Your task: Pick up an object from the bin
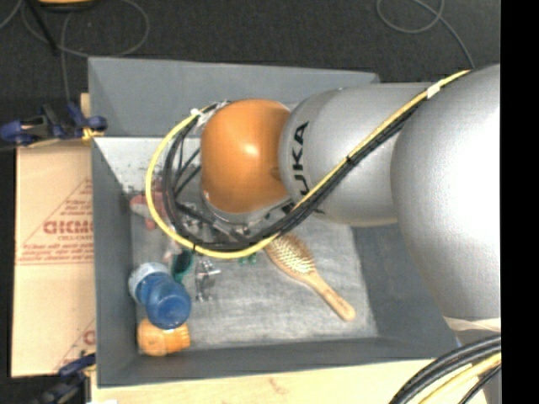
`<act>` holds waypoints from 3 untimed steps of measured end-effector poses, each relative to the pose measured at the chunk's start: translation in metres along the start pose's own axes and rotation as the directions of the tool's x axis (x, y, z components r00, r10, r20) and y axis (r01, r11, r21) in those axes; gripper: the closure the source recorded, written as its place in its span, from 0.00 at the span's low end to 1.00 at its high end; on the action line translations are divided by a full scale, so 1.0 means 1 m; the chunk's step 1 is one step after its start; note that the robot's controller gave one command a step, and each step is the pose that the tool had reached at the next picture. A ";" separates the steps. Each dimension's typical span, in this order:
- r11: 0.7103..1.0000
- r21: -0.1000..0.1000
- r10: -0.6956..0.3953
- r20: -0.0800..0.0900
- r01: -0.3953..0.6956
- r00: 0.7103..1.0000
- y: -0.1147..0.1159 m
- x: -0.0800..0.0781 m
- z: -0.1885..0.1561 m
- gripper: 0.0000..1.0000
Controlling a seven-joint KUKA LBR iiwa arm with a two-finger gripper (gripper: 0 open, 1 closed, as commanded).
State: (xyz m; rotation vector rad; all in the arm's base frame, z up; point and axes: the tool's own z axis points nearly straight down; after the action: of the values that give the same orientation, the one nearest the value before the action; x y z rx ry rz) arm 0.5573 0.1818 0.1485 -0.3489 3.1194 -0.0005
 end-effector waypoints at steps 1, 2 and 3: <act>0.999 -0.002 -0.050 0.006 0.050 0.999 0.028 0.014 0.060 0.00; 0.959 -0.002 -0.285 0.011 0.285 0.958 0.004 -0.025 0.074 1.00; 0.959 -0.002 -0.284 0.011 0.284 0.959 0.004 -0.025 0.074 1.00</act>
Offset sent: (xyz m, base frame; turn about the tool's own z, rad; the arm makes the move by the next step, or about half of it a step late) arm 0.0197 0.0081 -0.0785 -0.2926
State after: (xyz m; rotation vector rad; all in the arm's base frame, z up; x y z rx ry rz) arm 0.5811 0.1911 0.0749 -0.7895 3.0274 0.0065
